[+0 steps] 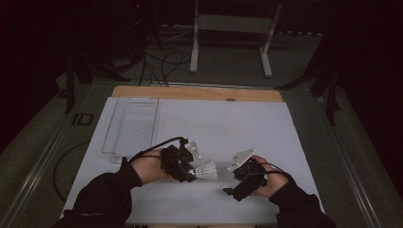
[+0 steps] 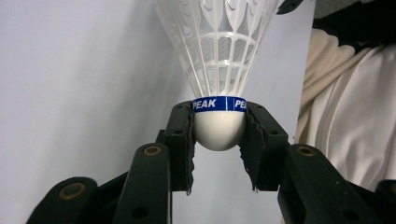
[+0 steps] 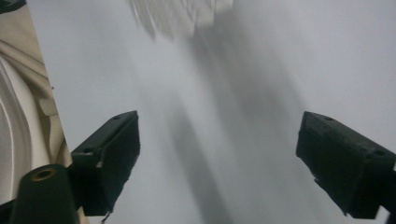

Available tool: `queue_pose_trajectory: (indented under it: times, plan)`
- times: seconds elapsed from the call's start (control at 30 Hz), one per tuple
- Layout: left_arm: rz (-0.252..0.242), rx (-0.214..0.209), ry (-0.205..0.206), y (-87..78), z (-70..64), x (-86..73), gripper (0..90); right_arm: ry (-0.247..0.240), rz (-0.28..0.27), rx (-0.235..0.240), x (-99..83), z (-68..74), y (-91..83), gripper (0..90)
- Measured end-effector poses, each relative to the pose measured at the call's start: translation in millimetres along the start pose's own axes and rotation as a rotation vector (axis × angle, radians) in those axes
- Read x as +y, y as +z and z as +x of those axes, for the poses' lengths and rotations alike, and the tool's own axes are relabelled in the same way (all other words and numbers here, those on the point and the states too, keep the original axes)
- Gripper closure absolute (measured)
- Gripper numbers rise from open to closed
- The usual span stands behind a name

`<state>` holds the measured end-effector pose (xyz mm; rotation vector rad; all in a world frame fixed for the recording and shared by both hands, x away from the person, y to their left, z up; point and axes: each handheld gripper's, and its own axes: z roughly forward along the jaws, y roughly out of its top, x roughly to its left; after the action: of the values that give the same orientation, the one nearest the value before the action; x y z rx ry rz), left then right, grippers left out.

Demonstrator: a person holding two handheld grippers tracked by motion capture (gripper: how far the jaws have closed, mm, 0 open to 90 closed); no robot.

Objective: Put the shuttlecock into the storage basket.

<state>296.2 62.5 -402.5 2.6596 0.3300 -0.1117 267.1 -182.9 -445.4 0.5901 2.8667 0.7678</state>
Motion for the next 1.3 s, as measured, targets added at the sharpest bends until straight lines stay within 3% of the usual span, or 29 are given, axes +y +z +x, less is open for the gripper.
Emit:
queue_pose_trajectory:
  times: [0.13, 0.3, 0.53, 0.9, 1.07, 1.13, 1.3]
  plan:
    - [0.002, 0.004, -0.012, -4.1, 3.5, -5.4, 66.5, 0.041, -0.013, 0.004, -10.6, -6.9, -0.3, 9.4]
    - [0.006, 0.012, -0.031, -7.2, 8.0, -11.6, 66.5, 0.016, -0.038, -0.013, -20.9, -9.5, -2.0, 9.4]
    - [0.008, 0.022, -0.053, -13.0, 12.9, -19.7, 66.5, 0.044, -0.053, -0.054, -36.8, -11.8, -0.1, 9.4]
    - [-0.003, 0.044, -0.071, -28.5, 17.1, -29.5, 66.5, 0.081, -0.077, -0.077, -57.3, -13.9, 0.3, 9.4]
    - [-0.01, 0.057, -0.09, -38.1, 20.3, -37.6, 66.5, 0.069, -0.11, -0.064, -64.4, -14.3, -0.9, 9.4]
    - [-0.012, 0.071, -0.104, -42.2, 22.1, -42.0, 66.5, 0.076, -0.121, -0.025, -67.3, -14.7, -1.2, 9.4]
    - [-0.012, 0.092, -0.127, -50.3, 25.3, -52.7, 66.5, 0.075, -0.129, -0.028, -72.6, -14.1, 0.6, 9.4]
